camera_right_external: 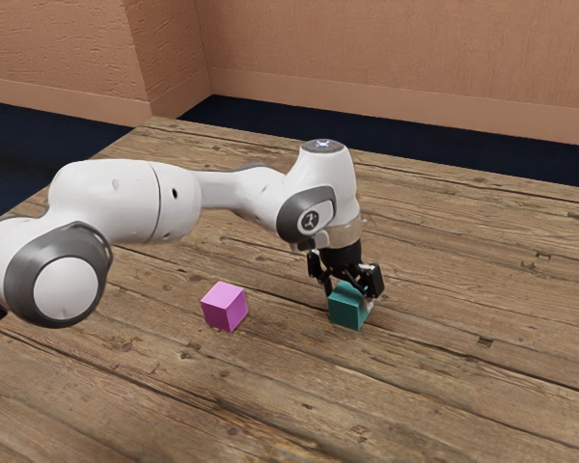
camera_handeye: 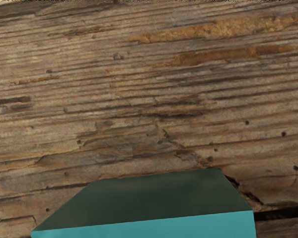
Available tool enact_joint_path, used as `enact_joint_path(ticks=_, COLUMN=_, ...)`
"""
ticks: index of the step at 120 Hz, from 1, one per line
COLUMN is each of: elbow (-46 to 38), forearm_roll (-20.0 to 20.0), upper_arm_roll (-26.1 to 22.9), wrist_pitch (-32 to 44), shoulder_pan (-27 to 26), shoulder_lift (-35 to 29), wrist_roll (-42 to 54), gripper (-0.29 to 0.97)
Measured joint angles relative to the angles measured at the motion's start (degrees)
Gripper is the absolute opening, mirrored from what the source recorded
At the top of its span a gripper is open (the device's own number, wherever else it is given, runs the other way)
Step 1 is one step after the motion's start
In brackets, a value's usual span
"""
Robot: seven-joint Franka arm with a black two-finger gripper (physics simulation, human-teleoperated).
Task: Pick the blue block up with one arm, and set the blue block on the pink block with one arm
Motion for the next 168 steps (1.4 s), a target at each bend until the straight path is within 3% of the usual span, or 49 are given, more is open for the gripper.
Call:
enact_joint_path(ticks=82, elbow=-0.3, forearm_roll=0.0, upper_arm_roll=-0.4, wrist_pitch=-0.7, shoulder_pan=0.0, shoulder_lift=0.0, wrist_roll=0.0, gripper=0.68)
enact_joint_path(ticks=112, elbow=-0.3, forearm_roll=-0.4, upper_arm_roll=-0.4, wrist_pitch=-0.5, shoulder_pan=0.0, shoulder_lift=-0.1, wrist_roll=0.0, gripper=0.46)
enact_joint_path(ticks=168, elbow=-0.7, forearm_roll=-0.6, upper_arm_roll=0.1, wrist_pitch=-1.4, shoulder_pan=0.0, shoulder_lift=-3.6, wrist_roll=0.0, gripper=0.38)
